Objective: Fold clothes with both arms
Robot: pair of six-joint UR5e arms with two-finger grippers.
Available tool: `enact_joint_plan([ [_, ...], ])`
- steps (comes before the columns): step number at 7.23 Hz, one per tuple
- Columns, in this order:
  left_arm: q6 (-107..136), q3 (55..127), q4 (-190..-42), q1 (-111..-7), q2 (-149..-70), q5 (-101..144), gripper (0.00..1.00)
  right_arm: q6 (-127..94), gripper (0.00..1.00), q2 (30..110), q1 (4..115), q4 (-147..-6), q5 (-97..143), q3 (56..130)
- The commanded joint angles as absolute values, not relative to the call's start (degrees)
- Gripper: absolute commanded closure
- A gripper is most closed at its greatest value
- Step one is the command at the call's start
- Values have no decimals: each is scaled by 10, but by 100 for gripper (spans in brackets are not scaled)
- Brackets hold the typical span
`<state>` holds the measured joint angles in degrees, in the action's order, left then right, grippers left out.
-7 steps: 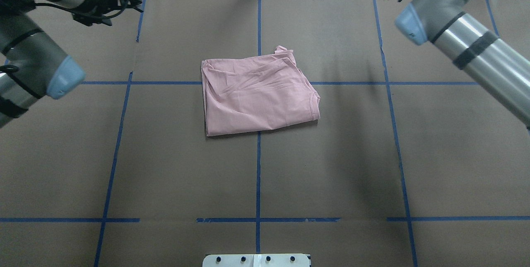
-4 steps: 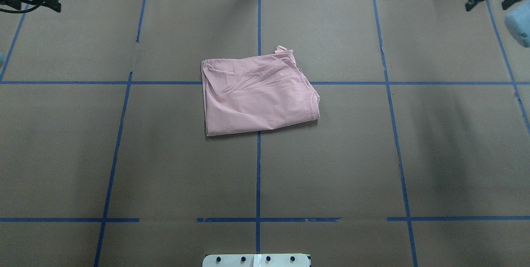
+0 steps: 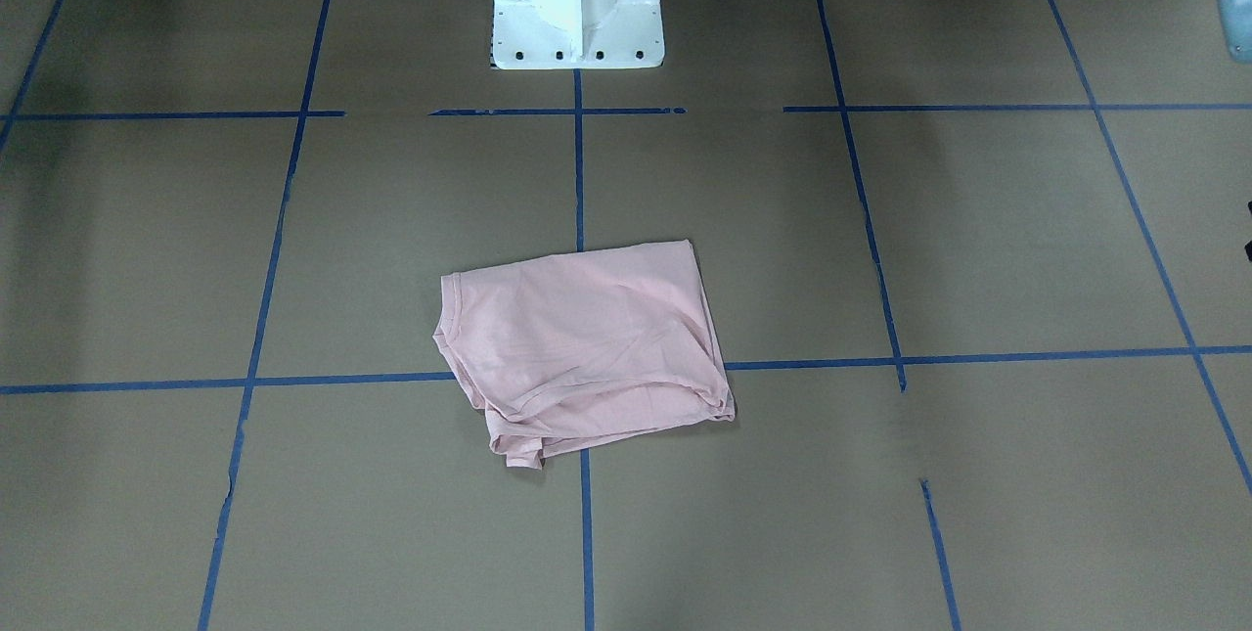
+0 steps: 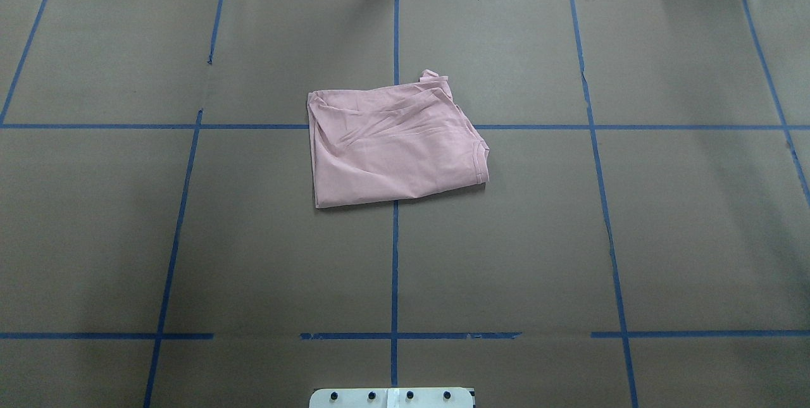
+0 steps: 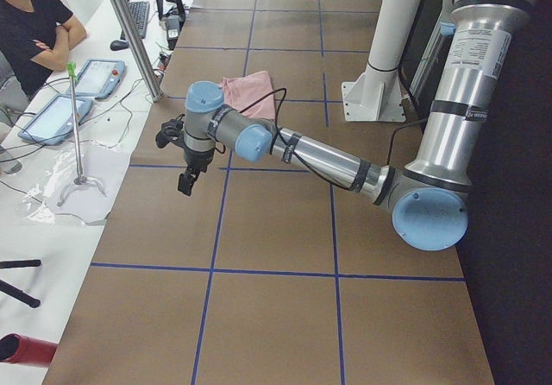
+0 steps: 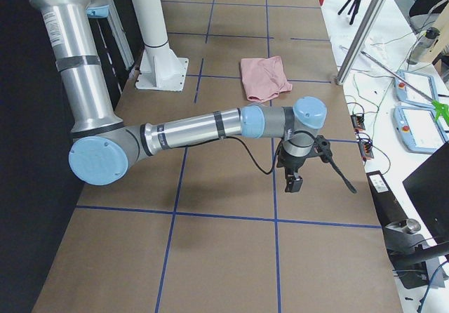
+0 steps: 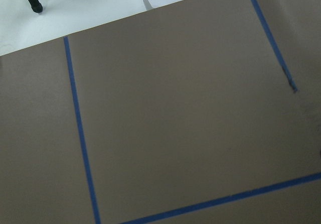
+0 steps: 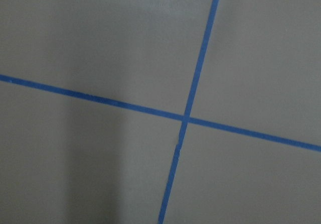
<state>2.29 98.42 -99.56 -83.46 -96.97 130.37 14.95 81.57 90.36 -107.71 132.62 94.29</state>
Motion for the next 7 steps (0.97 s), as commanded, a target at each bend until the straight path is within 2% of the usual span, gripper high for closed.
enact_joint_plan([
  [1,25,989,-1021,-859,-929,1339,0,156,0,850,918,-1060,1381,963],
  [3,18,975,-1025,-870,-876,1338,0,155,0,870,918,-1019,1388,950],
  [4,18,943,-1024,-873,-876,1335,0,154,0,872,918,-1017,1389,932],
  [7,-16,928,-1023,-874,-874,1296,0,154,0,888,918,-1016,1388,928],
])
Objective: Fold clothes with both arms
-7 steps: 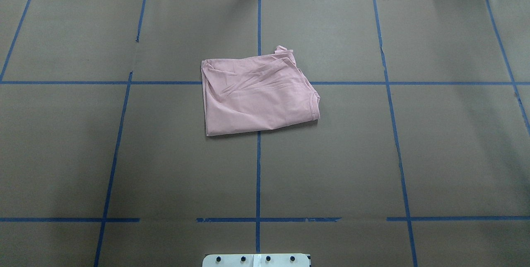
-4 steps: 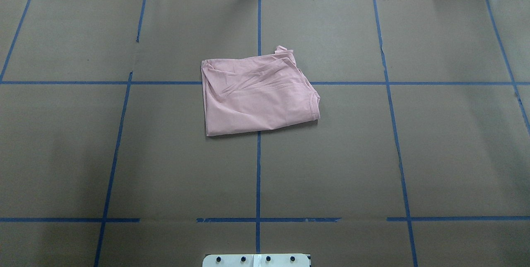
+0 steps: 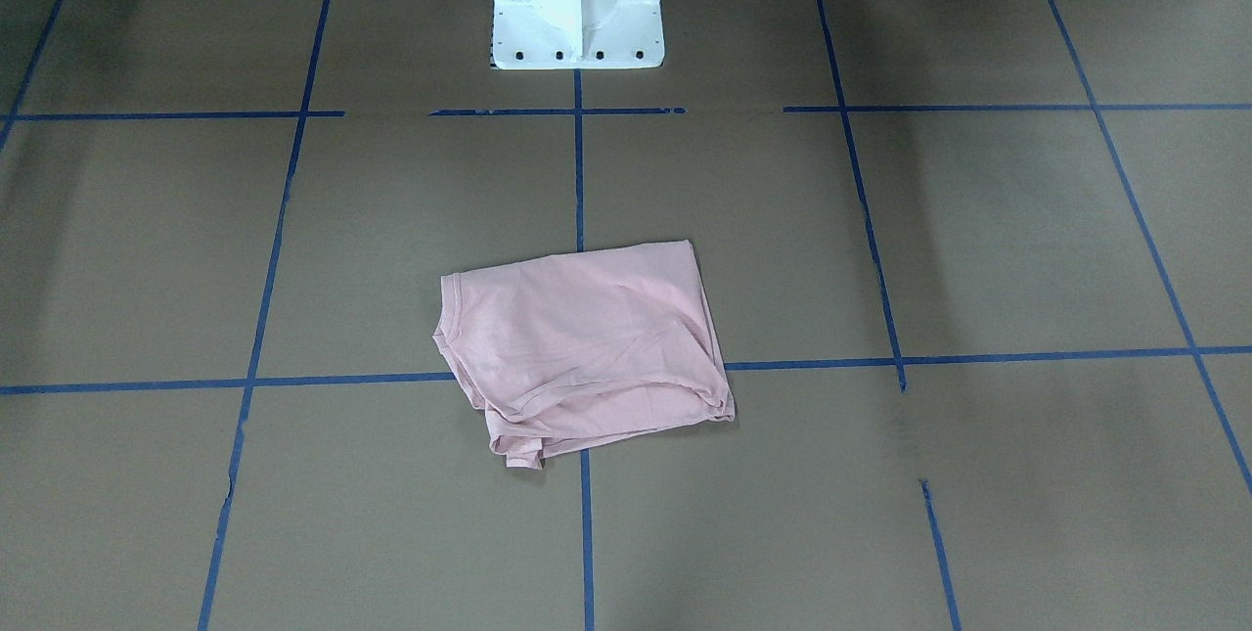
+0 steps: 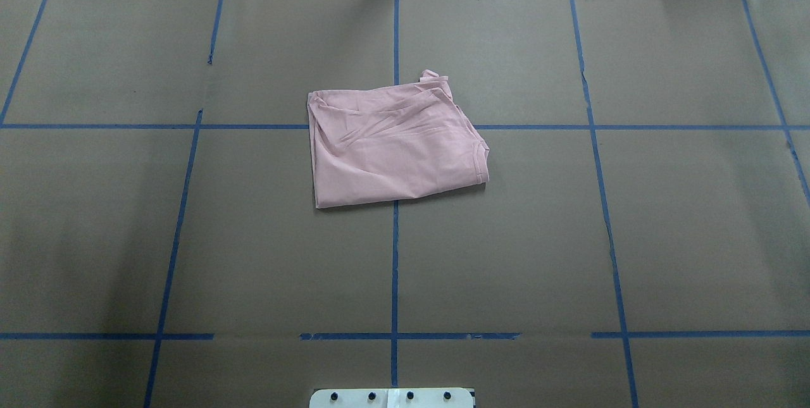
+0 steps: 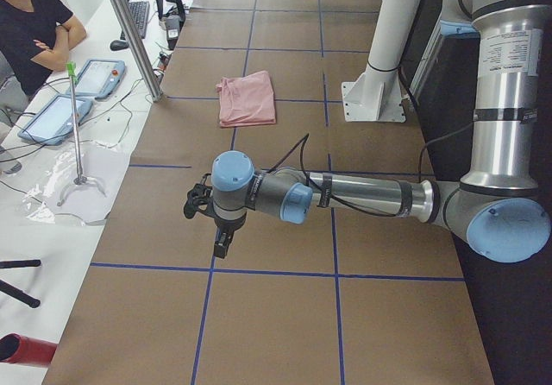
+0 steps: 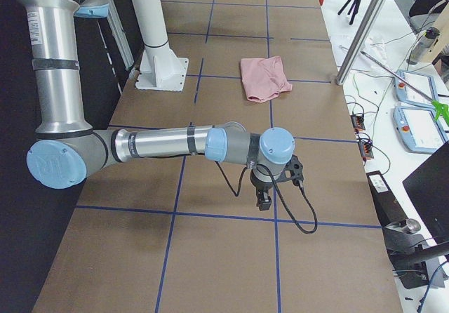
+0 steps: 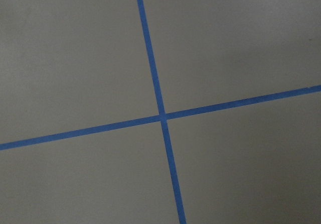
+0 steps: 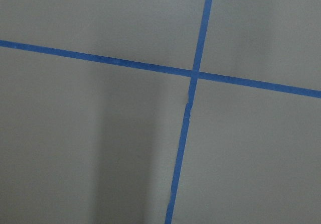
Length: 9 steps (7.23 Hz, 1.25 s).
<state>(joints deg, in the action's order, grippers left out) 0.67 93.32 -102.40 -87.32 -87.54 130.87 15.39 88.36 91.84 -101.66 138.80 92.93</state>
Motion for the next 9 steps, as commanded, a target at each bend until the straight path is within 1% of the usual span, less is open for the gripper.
enact_joint_plan([
  [1,-17,926,-1022,-873,-877,1296,0,154,0,889,918,-1016,1386,927],
  [4,-16,926,-1020,-873,-875,1300,0,153,0,903,918,-1016,1383,923],
  [6,-14,928,-1020,-873,-875,1300,0,72,0,903,918,-1010,1376,933],
  [8,-14,931,-1020,-873,-875,1300,0,14,0,909,916,-932,1348,930],
  [9,-13,930,-1021,-873,-875,1300,0,-5,0,909,911,-925,1349,928],
])
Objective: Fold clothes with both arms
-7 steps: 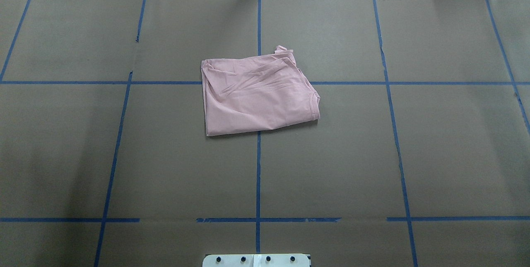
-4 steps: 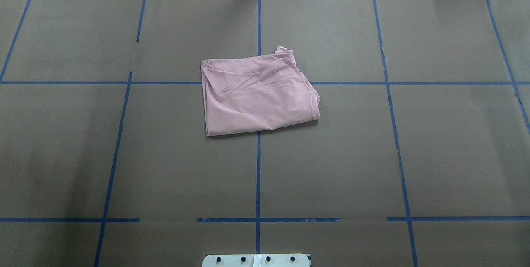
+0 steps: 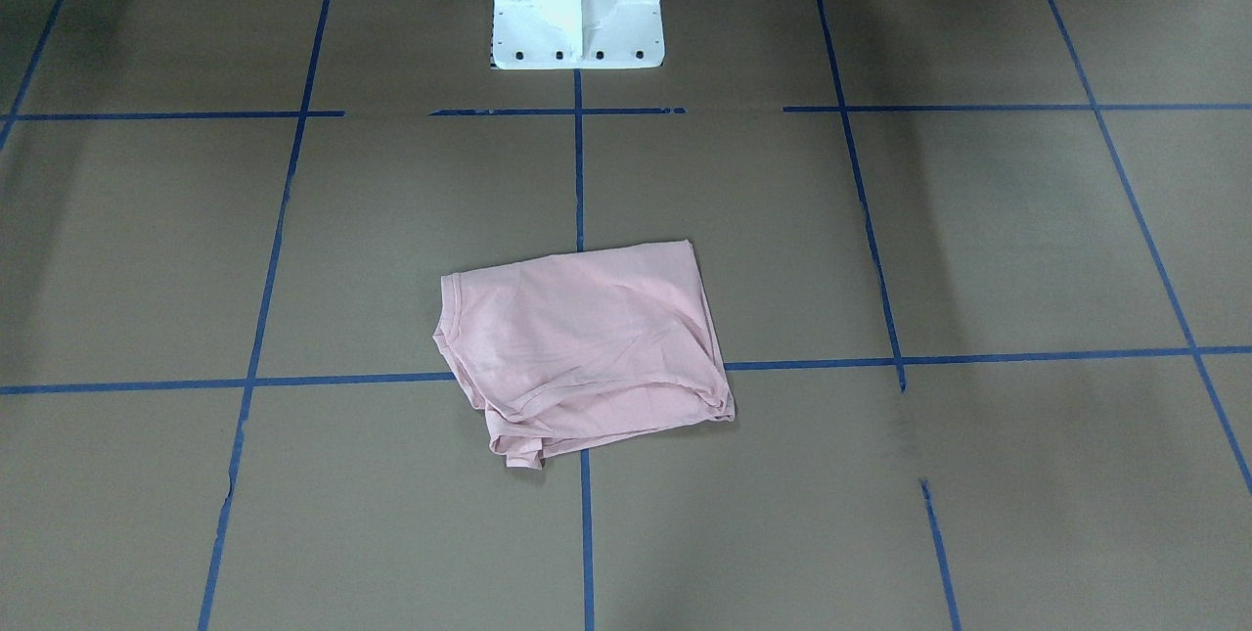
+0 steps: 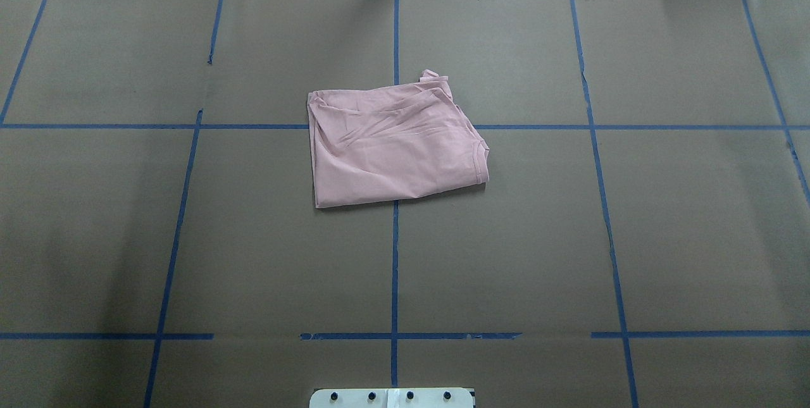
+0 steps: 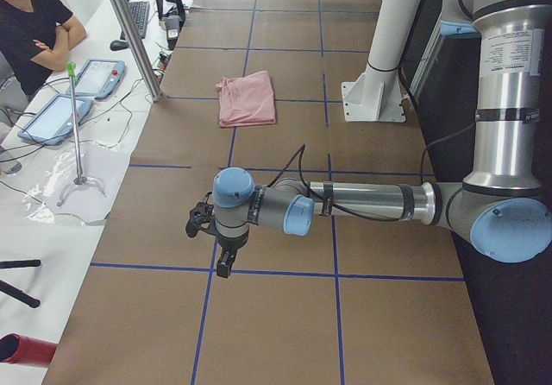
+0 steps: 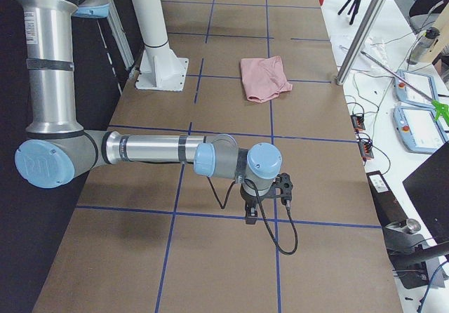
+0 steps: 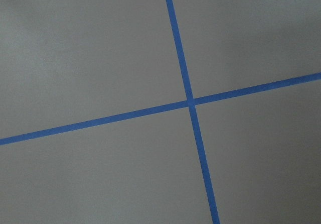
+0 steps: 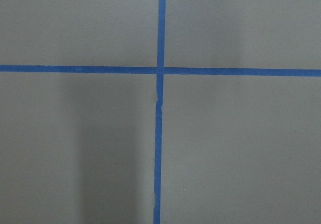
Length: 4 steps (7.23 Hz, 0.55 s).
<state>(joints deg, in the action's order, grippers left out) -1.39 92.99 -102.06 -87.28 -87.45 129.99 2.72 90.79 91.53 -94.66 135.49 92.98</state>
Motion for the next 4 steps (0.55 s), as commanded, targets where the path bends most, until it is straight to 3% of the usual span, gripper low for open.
enact_joint_plan([
  [1,-13,930,-1021,-873,-875,1300,0,-15,0,909,901,-925,1349,929],
  [4,-12,929,-1021,-873,-875,1300,0,-85,0,909,879,-885,1349,928],
])
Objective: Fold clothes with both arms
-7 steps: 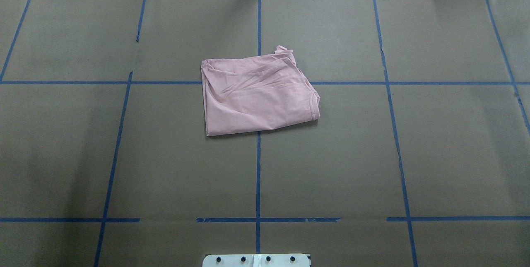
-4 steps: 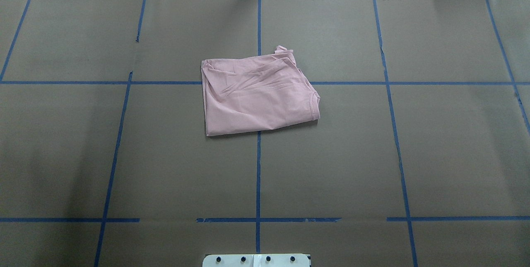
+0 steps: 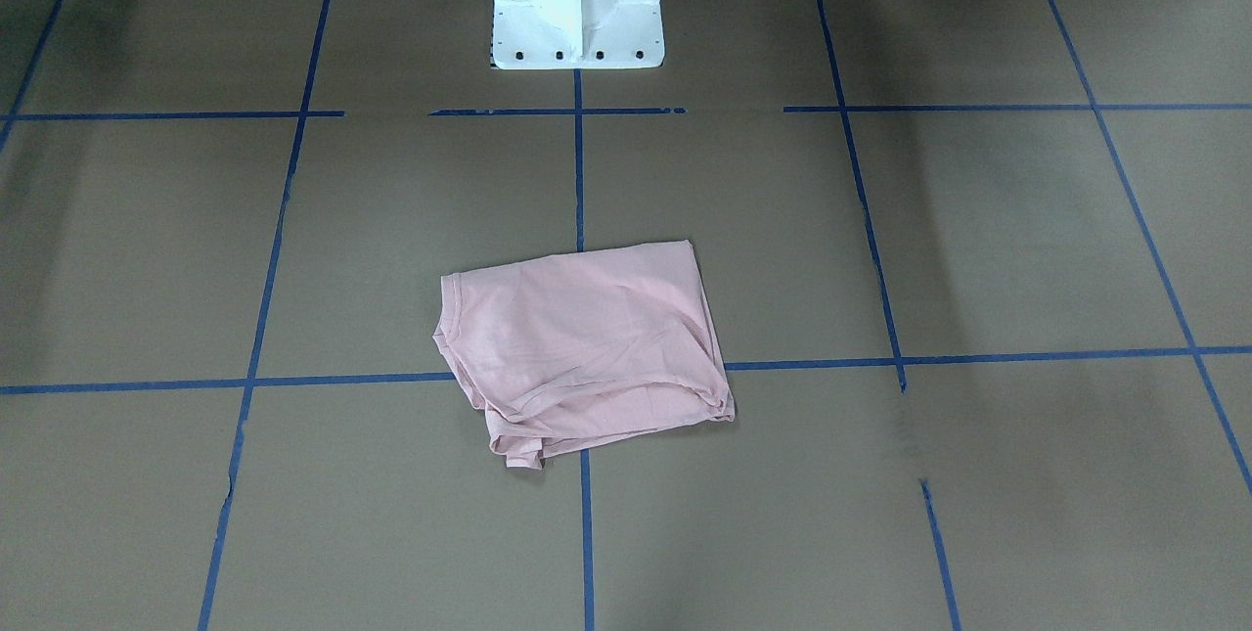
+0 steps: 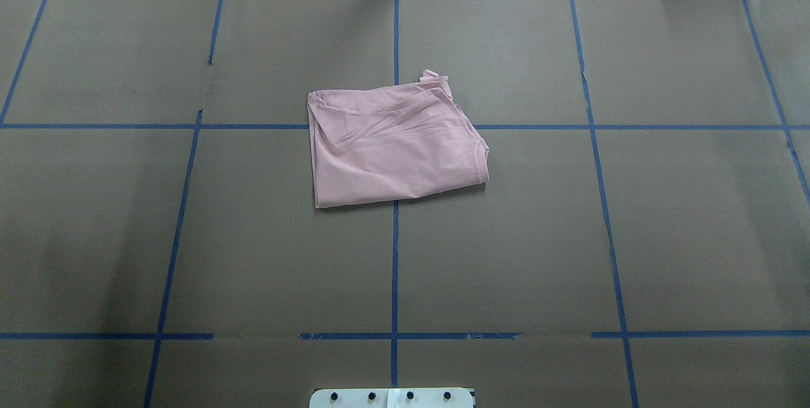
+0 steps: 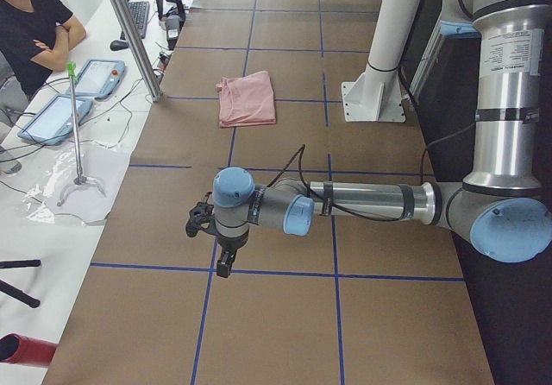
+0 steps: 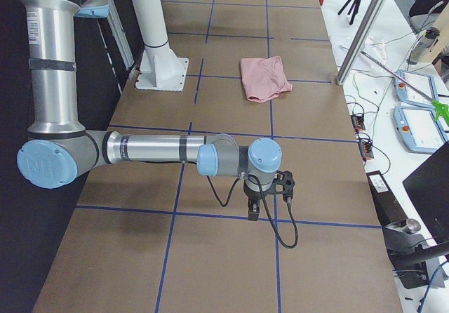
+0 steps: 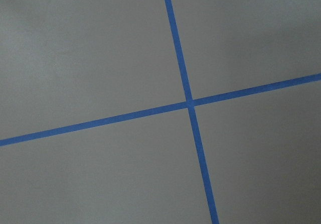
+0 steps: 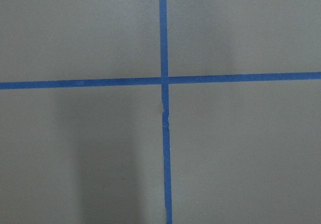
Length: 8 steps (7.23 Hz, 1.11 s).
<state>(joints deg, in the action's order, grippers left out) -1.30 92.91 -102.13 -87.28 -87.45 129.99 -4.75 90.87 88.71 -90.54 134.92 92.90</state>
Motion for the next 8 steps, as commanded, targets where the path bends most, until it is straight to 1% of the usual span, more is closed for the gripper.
enact_joint_plan([
  [1,-12,928,-1021,-873,-875,1300,0,-85,0,909,879,-874,1351,928],
  [5,-10,927,-1020,-873,-875,1302,0,-81,0,909,879,-874,1356,928],
  [8,61,920,-1020,-873,-875,1328,0,-82,0,909,879,-874,1357,929],
])
